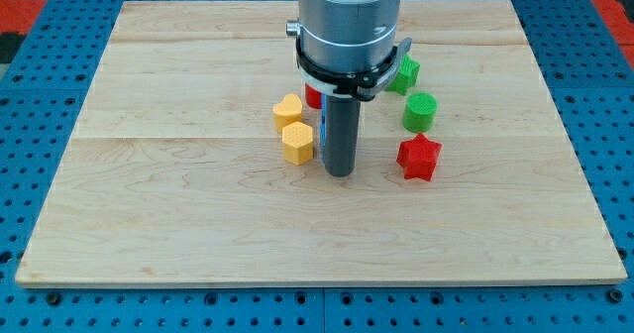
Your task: Push the red star to the right of the blue cube
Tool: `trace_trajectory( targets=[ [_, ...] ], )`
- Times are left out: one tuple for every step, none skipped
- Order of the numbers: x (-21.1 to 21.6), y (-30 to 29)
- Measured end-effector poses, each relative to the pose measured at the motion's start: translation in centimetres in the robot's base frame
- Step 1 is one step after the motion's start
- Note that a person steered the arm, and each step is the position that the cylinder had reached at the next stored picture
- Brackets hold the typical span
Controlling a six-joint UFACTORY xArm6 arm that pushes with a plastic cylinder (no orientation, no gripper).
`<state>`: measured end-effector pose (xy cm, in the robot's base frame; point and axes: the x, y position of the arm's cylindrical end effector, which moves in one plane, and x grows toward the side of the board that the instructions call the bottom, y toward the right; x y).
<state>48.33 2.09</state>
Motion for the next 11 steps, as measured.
trace_trajectory(
  targets=[
    [3.5, 1.1],
    [6.0, 5.2],
    [5.6, 9.2],
    [3.7, 11.6],
    [2.6, 11.6],
    [1.7, 11.6],
    [0.9, 11.2],
    [-0.2, 10.7],
    [-0.2, 10.2],
    [-1.0, 9.7],
    [-1.9, 9.2]
  ],
)
